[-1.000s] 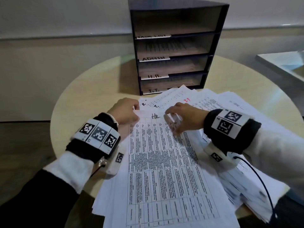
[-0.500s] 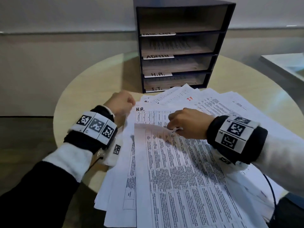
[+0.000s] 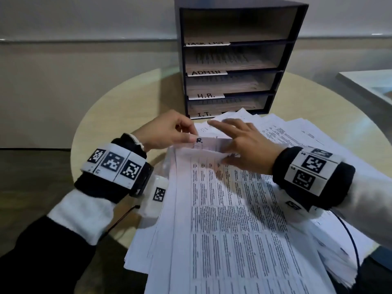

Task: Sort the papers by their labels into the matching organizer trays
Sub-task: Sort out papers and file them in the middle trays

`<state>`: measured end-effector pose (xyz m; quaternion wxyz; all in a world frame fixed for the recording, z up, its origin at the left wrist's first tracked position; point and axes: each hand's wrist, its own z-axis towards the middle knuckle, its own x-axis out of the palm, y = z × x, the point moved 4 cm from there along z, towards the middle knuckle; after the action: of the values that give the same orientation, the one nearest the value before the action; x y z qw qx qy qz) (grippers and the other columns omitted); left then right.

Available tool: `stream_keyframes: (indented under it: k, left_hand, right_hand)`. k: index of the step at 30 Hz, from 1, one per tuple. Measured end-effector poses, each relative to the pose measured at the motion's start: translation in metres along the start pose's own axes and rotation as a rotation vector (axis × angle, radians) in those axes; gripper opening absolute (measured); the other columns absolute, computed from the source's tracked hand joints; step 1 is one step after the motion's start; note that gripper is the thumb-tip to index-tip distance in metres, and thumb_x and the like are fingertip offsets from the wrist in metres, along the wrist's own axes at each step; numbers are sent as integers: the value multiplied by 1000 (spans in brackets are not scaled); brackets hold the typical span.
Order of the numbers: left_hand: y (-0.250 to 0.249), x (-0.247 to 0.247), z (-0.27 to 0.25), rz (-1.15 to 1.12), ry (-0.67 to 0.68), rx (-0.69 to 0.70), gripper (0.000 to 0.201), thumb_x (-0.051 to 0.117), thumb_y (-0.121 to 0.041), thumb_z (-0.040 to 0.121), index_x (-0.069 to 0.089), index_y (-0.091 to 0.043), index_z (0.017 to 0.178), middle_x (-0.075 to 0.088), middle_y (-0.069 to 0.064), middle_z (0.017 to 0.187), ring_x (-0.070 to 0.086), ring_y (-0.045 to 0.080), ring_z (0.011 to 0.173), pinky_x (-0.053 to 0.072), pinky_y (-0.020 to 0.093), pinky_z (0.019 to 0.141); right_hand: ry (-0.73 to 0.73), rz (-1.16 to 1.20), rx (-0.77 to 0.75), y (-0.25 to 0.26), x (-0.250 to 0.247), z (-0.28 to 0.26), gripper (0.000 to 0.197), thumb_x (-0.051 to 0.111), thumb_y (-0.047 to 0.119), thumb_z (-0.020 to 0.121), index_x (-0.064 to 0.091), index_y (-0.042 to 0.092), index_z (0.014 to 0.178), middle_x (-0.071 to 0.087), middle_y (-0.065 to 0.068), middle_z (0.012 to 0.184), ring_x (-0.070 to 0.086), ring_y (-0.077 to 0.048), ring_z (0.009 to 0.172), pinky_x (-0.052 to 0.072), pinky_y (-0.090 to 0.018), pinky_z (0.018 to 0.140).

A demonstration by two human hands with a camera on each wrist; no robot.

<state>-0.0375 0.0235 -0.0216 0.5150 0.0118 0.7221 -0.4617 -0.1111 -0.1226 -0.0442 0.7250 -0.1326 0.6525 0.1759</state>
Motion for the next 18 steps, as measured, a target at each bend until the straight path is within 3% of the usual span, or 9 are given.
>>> stream_keyframes:
  k: [1, 3, 4, 6, 8, 10, 13, 15, 18]
  left_hand:
    - [-8, 1, -3, -39, 42, 29, 16, 67, -15, 83, 67, -24, 70, 61, -4, 73, 51, 3, 66, 38, 15, 63]
    - [-18, 2, -5, -98, 92, 27, 16, 64, -21, 84, 69, -20, 69, 58, -7, 63, 48, -3, 57, 37, 7, 55]
    - [-18, 2, -3, -125, 77, 3, 21, 60, -27, 86, 70, -18, 69, 56, -8, 59, 46, -3, 53, 35, 6, 51]
    - [-11, -4, 2, -162, -9, -64, 31, 52, -34, 89, 71, -14, 74, 56, -8, 59, 45, -1, 53, 35, 6, 47]
    - [-3, -7, 8, -127, -82, -125, 31, 50, -32, 92, 71, -10, 90, 63, -4, 74, 49, 3, 63, 38, 8, 51]
    - [4, -4, 13, -29, -82, -189, 31, 50, -27, 94, 65, -6, 111, 66, 3, 105, 55, 6, 82, 39, 11, 63]
    - [16, 6, 20, 204, 25, -327, 47, 48, -27, 95, 42, -7, 137, 44, 9, 143, 46, 21, 124, 37, 25, 96]
    - [24, 10, 24, 264, 65, -370, 52, 52, -26, 93, 38, -8, 140, 39, 10, 146, 42, 24, 130, 34, 30, 101]
    - [25, 3, 25, 258, -86, -330, 39, 61, -18, 87, 54, -10, 125, 47, 11, 135, 47, 24, 119, 37, 29, 93]
  right_hand:
    - [-40, -13, -45, 0, -4, 1, 28, 73, 21, 73, 74, 19, 101, 52, -10, 137, 49, -37, 121, 38, -54, 91]
    - [-104, -35, -171, 4, -10, -1, 28, 77, 19, 65, 75, 20, 93, 74, -5, 95, 68, -27, 87, 47, -46, 78]
    - [-124, -51, -238, 9, -11, -4, 26, 80, 18, 63, 76, 20, 88, 73, 0, 77, 68, -22, 71, 48, -37, 72]
    - [-112, -85, -317, 21, -7, -10, 21, 83, 14, 62, 76, 18, 82, 66, 5, 62, 62, -18, 58, 44, -20, 59]
    - [-80, -74, -350, 28, 1, -17, 16, 83, 6, 60, 71, 12, 70, 62, 2, 58, 57, -20, 55, 46, -19, 46]
    - [-90, -76, -386, 29, 8, -22, 19, 82, 0, 57, 67, 10, 63, 60, -1, 57, 57, -22, 54, 47, -23, 40]
    - [-98, -81, -392, 28, 8, -23, 21, 82, -2, 56, 66, 10, 62, 60, -2, 58, 56, -23, 54, 47, -24, 39]
    - [-91, -80, -350, 24, 10, -23, 22, 84, 2, 55, 66, 12, 63, 60, 1, 57, 55, -21, 53, 45, -21, 41]
    - [-70, -89, -220, 16, 11, -20, 23, 83, 12, 61, 73, 18, 81, 66, 6, 64, 59, -19, 62, 46, -24, 51]
